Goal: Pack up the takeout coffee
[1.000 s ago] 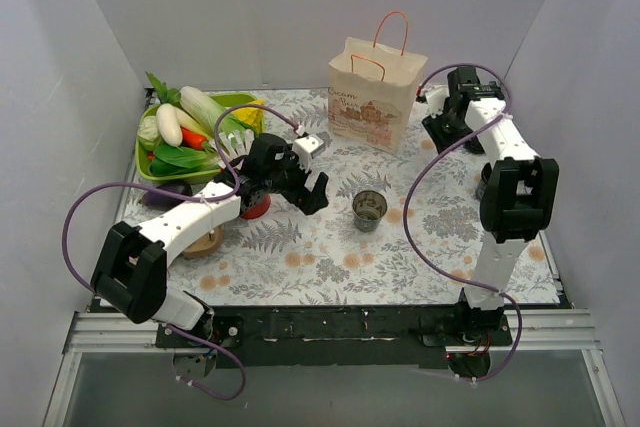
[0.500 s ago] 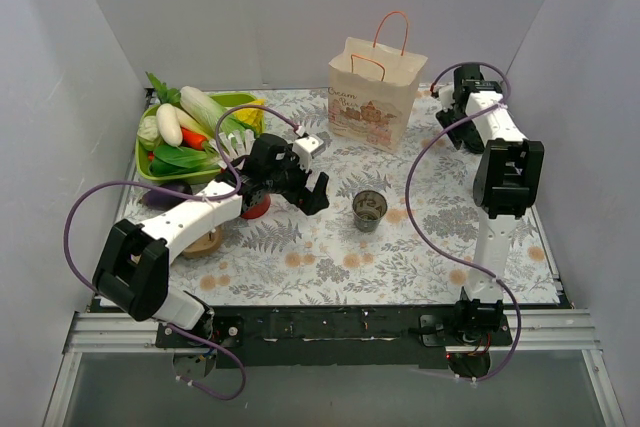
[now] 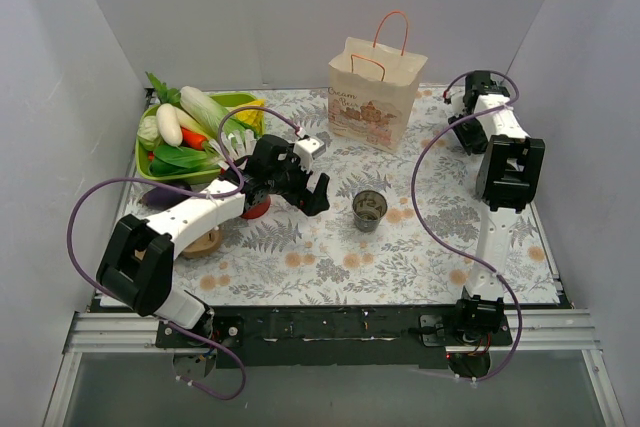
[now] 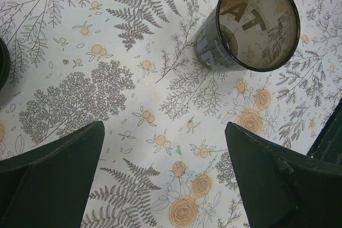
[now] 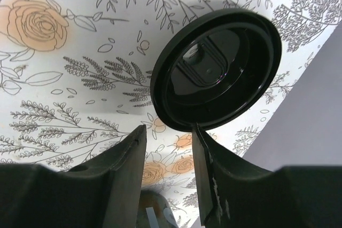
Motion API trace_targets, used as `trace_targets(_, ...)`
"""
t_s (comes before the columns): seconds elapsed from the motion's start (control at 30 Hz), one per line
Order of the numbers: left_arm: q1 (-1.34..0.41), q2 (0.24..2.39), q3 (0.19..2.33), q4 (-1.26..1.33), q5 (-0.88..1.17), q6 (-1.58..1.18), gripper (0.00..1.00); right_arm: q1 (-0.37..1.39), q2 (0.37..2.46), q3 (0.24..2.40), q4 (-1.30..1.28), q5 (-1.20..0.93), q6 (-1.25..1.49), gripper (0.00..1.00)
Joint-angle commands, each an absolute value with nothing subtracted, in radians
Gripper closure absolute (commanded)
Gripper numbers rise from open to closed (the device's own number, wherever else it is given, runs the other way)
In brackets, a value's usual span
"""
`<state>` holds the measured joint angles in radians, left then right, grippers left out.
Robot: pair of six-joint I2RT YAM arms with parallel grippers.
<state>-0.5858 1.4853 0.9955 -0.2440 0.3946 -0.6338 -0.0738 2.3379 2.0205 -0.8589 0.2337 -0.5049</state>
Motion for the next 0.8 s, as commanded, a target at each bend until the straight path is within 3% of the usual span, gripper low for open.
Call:
trace_targets(0.0, -0.583, 1.491, 1.025, -0.244, 0.419, -0.644, 0.02, -0.071, 2.35, 2.085, -0.842, 0.235, -0.517, 0.54)
trace_targets(0.77, -0.581, 1.508, 1.02, -0.238, 0.436, -0.672, 0.02, -0.055, 2.387, 2.083, -0.802, 0.34, -0.604, 0.56)
